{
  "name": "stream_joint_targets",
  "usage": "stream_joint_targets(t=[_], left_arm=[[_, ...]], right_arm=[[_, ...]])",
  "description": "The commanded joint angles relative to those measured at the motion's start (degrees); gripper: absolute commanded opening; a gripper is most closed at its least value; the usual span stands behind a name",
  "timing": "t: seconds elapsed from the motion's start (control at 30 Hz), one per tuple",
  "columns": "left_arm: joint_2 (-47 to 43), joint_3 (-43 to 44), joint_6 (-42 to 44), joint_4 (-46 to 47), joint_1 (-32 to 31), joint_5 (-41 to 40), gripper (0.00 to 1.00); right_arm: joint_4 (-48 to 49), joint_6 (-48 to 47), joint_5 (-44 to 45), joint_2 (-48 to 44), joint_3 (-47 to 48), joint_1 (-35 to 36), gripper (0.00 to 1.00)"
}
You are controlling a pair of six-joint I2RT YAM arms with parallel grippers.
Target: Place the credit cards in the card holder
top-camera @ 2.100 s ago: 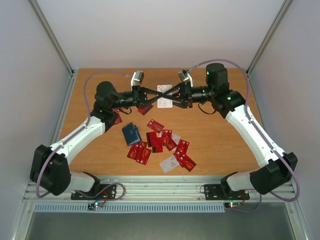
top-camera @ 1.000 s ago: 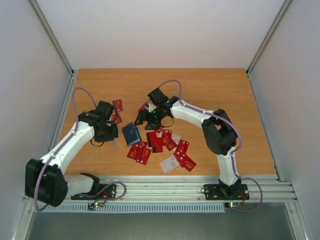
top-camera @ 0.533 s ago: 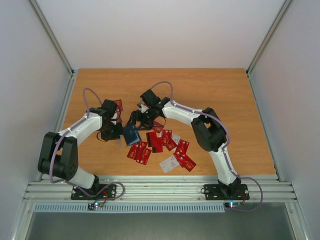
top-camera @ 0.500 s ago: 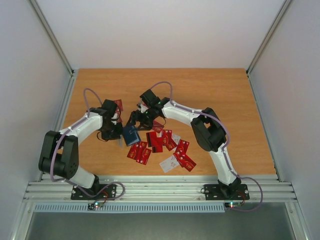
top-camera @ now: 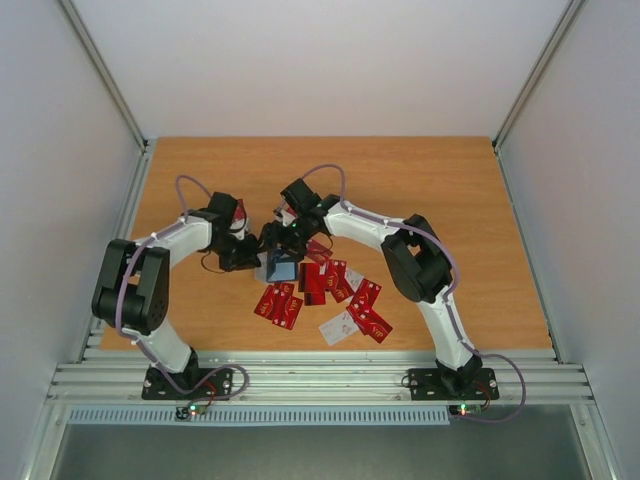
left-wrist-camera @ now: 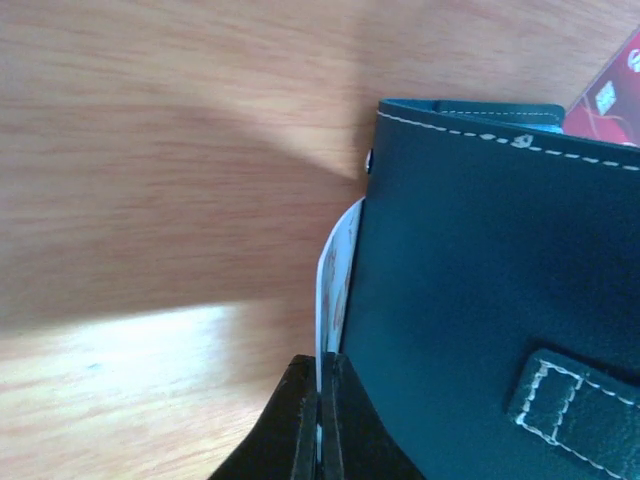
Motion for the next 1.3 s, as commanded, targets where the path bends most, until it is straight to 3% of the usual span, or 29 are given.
stream_joint_targets(t=[0.0, 0.17, 0.43, 0.73, 1.27], left_arm=[[3.3, 0.4, -0.7, 5.2, -1.0, 7.2, 0.00], [4.3, 1.5, -0.7, 5.3, -1.6, 10.4, 0.00], [-7.3, 2.8, 2.1, -8.9, 0.4, -1.6, 0.00], [-17.9, 2.1, 1.3, -17.9, 2.1, -6.9, 0.00], [-34.7, -0.7, -3.5, -21.0, 4.3, -8.9, 0.00]], right_arm=[[-0.2, -1.0, -1.3, -2.5, 0.6, -1.1, 0.72], [-1.5, -1.0, -1.0, -4.3, 0.5, -1.4, 0.72], [-1.3, 1.8, -1.0, -3.7, 2.7, -1.2, 0.72], [0.9, 4.5, -2.6, 0.0, 6.9, 0.0, 0.71], [-0.8, 5.5, -5.3, 7.2, 15.6, 4.6, 0.70]])
